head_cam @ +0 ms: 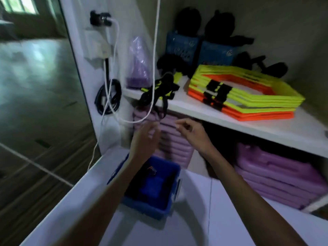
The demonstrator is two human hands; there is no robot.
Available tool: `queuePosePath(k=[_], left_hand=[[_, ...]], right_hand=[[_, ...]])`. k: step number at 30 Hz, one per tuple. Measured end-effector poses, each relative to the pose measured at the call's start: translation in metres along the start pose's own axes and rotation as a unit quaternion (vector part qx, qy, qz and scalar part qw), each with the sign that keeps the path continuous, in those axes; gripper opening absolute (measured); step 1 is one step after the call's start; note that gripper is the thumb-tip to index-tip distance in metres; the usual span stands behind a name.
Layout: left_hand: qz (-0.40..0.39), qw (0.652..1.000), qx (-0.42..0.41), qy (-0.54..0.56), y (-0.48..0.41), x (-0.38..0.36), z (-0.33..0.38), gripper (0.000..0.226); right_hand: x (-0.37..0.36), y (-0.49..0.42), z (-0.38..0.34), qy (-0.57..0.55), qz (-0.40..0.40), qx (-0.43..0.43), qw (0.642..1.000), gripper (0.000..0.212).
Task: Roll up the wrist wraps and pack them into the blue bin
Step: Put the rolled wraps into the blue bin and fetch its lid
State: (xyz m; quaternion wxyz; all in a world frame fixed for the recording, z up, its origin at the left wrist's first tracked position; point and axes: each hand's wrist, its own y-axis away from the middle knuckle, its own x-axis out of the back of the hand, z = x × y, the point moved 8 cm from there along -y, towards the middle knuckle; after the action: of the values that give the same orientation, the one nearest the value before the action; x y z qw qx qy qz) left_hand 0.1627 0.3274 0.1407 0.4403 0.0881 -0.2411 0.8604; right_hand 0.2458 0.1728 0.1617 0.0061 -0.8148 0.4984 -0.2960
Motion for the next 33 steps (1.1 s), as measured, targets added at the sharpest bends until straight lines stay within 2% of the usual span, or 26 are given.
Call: queuePosePath(k=[2,4,7,9,11,13,16,18,19,21,23,25,28,30,33], left_hand=[[0.005,0.993,-0.092,0.067,-0.044,-0.013,0.091,0.022],[0.011,0.982,-0.170,0.086,-0.084,-0.017,0.183,0.014],[0.023,0.953,-0.282,0.104,-0.131,-0.017,0.313,0.012],[0.035,0.936,-0.332,0.115,-0.152,-0.017,0.382,0.012],[0.050,0.927,-0.355,0.108,-0.168,-0.021,0.434,0.012],[0.061,0.930,-0.352,0.084,-0.179,-0.030,0.470,0.012],[0.025,0.940,-0.341,0.005,-0.197,-0.063,0.504,0.023],[0.001,0.941,-0.337,-0.037,-0.208,-0.085,0.517,0.033],[-0.010,0.940,-0.336,-0.056,-0.212,-0.096,0.522,0.036],[-0.046,0.938,-0.332,-0.089,-0.216,-0.115,0.526,0.040],[-0.075,0.943,-0.313,-0.081,-0.216,-0.127,0.525,0.037],[-0.058,0.951,-0.302,-0.042,-0.211,-0.130,0.522,0.031],[0.019,0.945,-0.323,0.033,-0.202,-0.127,0.522,0.029],[0.033,0.944,-0.313,0.094,-0.198,-0.124,0.520,0.029],[0.031,0.949,-0.262,0.174,-0.198,-0.119,0.514,0.029]], right_hand=[[0.079,-0.019,-0.061,0.004,0.079,0.059,0.995,0.010],[0.160,-0.032,-0.123,0.039,0.157,0.123,0.979,0.012],[0.269,-0.038,-0.209,0.126,0.257,0.222,0.932,0.008],[0.328,-0.039,-0.255,0.224,0.307,0.258,0.888,0.009],[0.380,-0.046,-0.278,0.314,0.347,0.230,0.854,0.021],[0.425,-0.054,-0.286,0.385,0.376,0.159,0.828,0.034],[0.475,-0.068,-0.281,0.468,0.383,0.056,0.795,0.049],[0.506,-0.080,-0.266,0.502,0.370,-0.022,0.782,0.051],[0.518,-0.084,-0.256,0.510,0.355,-0.053,0.782,0.050],[0.531,-0.088,-0.235,0.480,0.317,-0.084,0.814,0.052],[0.533,-0.086,-0.222,0.391,0.312,-0.063,0.864,0.050],[0.530,-0.081,-0.219,0.321,0.325,-0.027,0.889,0.046],[0.521,-0.080,-0.220,0.293,0.307,-0.010,0.905,0.050],[0.516,-0.082,-0.221,0.291,0.307,-0.003,0.906,0.054],[0.517,-0.077,-0.226,0.223,0.398,0.033,0.889,0.062]])
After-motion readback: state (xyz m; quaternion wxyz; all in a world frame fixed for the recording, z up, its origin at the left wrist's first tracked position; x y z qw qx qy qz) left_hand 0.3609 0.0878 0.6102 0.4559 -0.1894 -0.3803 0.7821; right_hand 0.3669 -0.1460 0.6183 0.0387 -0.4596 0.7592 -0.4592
